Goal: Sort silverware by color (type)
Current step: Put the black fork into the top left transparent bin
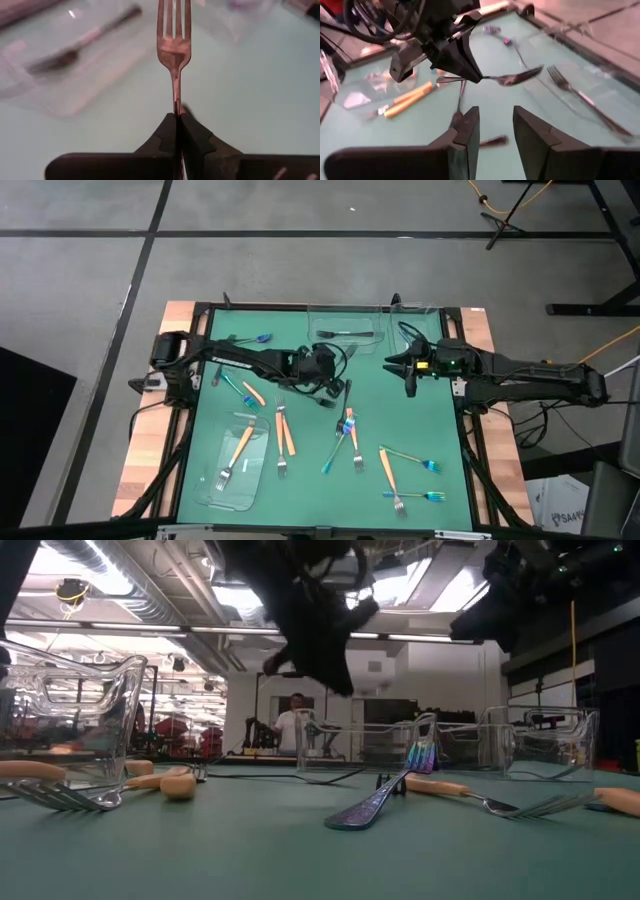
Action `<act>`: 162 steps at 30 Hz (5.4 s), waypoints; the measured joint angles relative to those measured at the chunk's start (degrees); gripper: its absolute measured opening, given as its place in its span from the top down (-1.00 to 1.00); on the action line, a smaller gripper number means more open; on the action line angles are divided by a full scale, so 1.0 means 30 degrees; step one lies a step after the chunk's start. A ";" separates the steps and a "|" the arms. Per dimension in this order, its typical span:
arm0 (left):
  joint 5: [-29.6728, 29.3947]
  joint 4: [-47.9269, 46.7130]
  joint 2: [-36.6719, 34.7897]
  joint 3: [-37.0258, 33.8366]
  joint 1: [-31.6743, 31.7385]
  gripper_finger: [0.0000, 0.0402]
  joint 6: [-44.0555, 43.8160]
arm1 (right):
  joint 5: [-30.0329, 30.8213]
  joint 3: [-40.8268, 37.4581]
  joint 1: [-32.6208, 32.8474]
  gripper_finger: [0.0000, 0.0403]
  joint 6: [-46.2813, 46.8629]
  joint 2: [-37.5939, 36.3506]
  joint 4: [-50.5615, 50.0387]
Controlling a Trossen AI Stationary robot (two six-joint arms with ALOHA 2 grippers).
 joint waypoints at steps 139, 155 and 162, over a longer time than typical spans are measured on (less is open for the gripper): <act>-0.1432 -0.3007 -0.5853 0.0051 0.1478 0.55 0.8111 | 0.0852 0.3622 -0.3920 1.00 -0.2812 0.9697 0.5952; 0.1089 -0.8093 -0.6087 -0.1215 0.3904 0.55 0.8971 | 0.0344 1.1540 -0.8006 1.00 -0.9905 1.2969 -0.2875; 0.1089 -0.8027 -0.6087 -0.2011 0.4339 0.55 0.8839 | -0.0614 1.2320 -0.8262 1.00 -1.2430 1.5262 -0.4102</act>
